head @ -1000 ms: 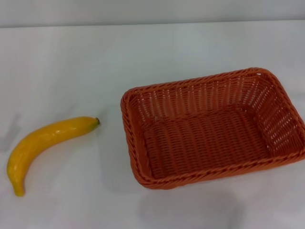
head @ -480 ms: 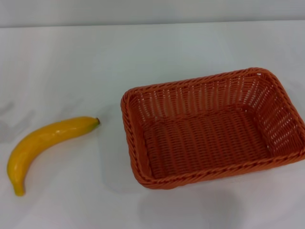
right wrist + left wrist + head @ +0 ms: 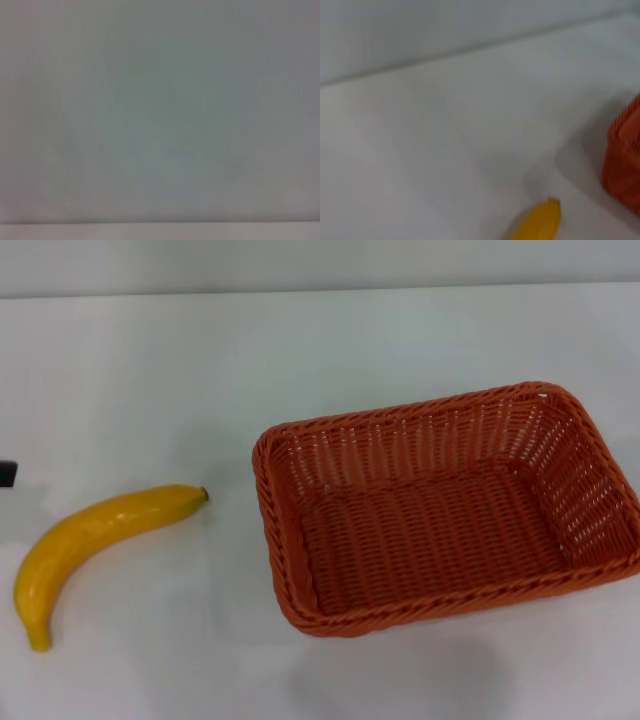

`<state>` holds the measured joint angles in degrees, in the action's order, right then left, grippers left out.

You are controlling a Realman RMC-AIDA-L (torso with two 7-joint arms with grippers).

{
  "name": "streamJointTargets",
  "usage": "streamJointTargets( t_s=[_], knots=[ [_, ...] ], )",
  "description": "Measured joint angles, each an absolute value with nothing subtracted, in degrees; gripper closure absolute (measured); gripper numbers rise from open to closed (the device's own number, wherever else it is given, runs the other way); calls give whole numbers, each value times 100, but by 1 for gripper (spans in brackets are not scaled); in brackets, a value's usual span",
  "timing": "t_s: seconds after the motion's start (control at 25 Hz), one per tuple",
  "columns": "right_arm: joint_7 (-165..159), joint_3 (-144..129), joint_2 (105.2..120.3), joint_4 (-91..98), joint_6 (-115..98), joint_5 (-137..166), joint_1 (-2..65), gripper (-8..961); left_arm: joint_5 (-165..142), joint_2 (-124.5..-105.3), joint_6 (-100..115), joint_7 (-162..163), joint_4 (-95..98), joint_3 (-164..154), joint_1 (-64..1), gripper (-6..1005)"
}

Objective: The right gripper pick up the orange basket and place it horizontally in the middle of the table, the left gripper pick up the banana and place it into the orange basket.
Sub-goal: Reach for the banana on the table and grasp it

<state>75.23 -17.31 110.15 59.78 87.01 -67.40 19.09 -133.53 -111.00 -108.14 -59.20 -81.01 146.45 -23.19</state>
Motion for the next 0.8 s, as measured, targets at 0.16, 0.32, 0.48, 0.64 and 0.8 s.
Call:
streamJointTargets(
  t_s=[0.16,0.32,0.48,0.64,0.8],
  knots=[
    [7550,-1701,11004,5851,8626,-6744,2027,218,-14110,-11065,-11013,-5929,-8080,14407,-2653,260],
    [7538,-1698,11030,5813,8527,-6816,2089,218,-14588,-11023,-10858,-6002,-7823,14002,-2790,259],
    [7535,-1690,11018,5725,8514,-6882,2070,218,-14808,-11068,-10516,-6049,-7615,13665,-2847,259],
    [7529,-1687,11010,5634,8494,-6888,2094,218,-14925,-11188,-9941,-6228,-7441,13401,-2800,259],
    [7519,-1687,11043,5625,8486,-6896,2118,218,-14886,-11321,-9599,-6460,-7272,13402,-2780,259]
  ],
)
